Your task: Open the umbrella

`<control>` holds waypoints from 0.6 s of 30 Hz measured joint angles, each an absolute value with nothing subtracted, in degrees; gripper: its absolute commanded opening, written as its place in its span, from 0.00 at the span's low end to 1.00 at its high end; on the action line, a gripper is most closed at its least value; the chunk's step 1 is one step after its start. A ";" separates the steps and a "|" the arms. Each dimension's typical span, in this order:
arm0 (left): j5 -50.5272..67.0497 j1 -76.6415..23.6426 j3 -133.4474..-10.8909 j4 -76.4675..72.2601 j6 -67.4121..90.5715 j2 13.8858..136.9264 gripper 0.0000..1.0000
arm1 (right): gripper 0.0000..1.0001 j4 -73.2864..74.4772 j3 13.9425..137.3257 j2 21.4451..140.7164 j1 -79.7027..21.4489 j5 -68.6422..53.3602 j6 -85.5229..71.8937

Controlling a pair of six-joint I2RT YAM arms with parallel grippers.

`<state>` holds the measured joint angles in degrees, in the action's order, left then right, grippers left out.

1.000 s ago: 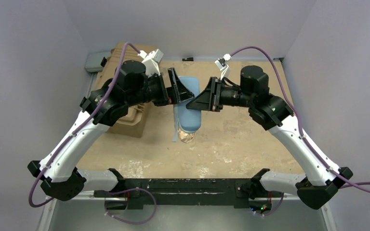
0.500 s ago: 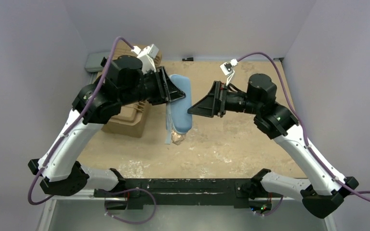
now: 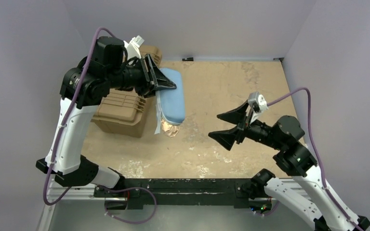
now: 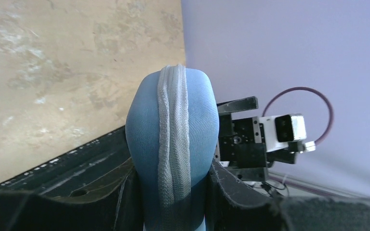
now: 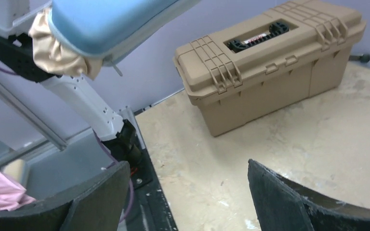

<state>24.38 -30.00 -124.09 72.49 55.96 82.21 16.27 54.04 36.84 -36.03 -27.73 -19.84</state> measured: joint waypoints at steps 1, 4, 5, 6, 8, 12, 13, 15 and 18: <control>25.61 -29.91 -124.42 72.27 56.73 82.74 0.00 | 0.86 14.09 51.92 35.11 -36.07 -28.03 -18.85; 29.56 -29.67 -124.42 71.11 59.16 83.94 0.00 | 0.82 8.23 49.43 34.09 -36.38 -28.99 -16.53; 30.50 -29.65 -124.40 70.57 59.64 84.25 0.00 | 0.79 6.85 49.41 34.59 -36.40 -29.52 -15.88; 31.53 -29.63 -124.25 69.78 60.16 84.49 0.00 | 0.77 4.93 49.41 35.33 -36.49 -30.00 -15.03; 32.82 -29.63 -123.50 68.25 60.75 84.53 0.00 | 0.75 3.01 49.56 36.58 -36.71 -30.98 -13.67; 35.81 -29.74 -118.37 62.06 62.54 83.44 0.00 | 0.69 1.69 51.31 39.51 -37.87 -32.47 -11.51; 36.25 -29.78 -116.71 60.38 63.18 83.18 0.00 | 0.67 1.61 52.03 40.23 -38.28 -32.69 -11.11; 36.80 -30.02 -114.37 58.02 64.12 83.07 0.00 | 0.62 1.43 53.45 41.52 -39.05 -33.01 -10.39; 36.69 -30.41 -112.55 55.88 64.82 83.09 0.00 | 0.61 1.26 55.29 42.50 -39.86 -33.17 -9.61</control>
<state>36.69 -30.41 -112.55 55.88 64.82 83.09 1.26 55.29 42.50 -39.86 -33.17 -9.61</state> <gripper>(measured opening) 0.380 0.622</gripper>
